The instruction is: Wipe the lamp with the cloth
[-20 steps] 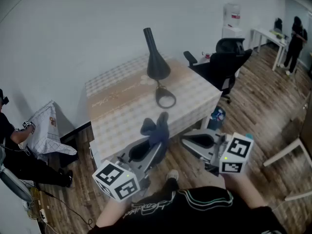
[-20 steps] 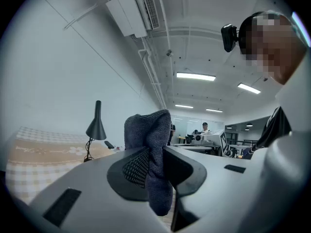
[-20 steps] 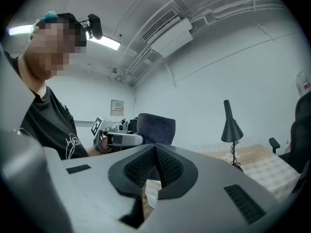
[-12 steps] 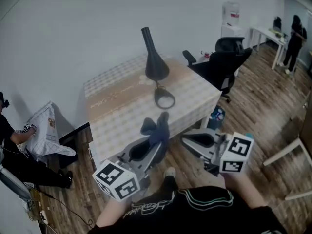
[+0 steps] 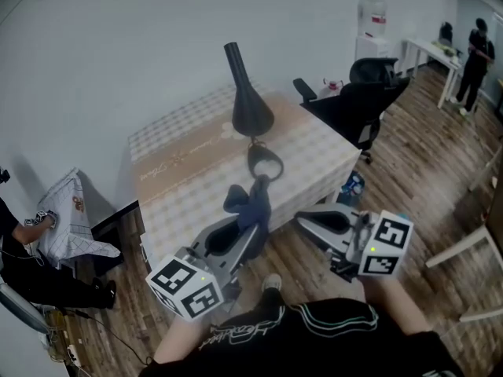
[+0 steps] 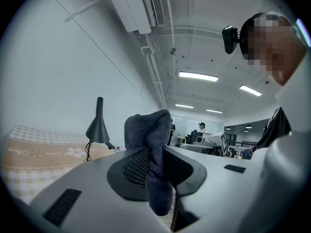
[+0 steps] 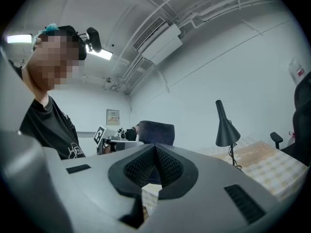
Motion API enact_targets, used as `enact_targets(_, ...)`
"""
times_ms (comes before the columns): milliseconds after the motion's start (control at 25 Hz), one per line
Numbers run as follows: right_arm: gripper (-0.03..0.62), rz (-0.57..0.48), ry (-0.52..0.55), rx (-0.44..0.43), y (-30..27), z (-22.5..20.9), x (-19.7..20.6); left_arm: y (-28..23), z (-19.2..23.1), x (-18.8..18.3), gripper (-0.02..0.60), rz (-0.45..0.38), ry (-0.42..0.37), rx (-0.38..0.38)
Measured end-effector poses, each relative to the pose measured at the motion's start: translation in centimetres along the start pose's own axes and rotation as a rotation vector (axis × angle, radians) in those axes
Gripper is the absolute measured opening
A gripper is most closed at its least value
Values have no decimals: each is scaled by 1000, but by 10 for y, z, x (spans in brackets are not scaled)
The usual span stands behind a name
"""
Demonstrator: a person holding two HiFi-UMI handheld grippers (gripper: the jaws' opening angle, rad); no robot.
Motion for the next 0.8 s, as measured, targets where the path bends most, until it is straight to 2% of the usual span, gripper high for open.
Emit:
enact_targets(400, 11, -17, -64, 21, -47, -88, -19, -41, 94, -35, 66, 16, 10, 14)
enact_targets(800, 11, -32, -109, 72, -85, -175, -36, -75, 199, -86, 66, -7, -4, -3)
Point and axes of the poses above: the fingertips, and each gripper's own axes: y backward along the fingers, z to its left, x out of its underside, the point moved 3 cm from there along y, backward along the fingers, and after that the axes turned 14 degrees about z, right-handed, at the moved point
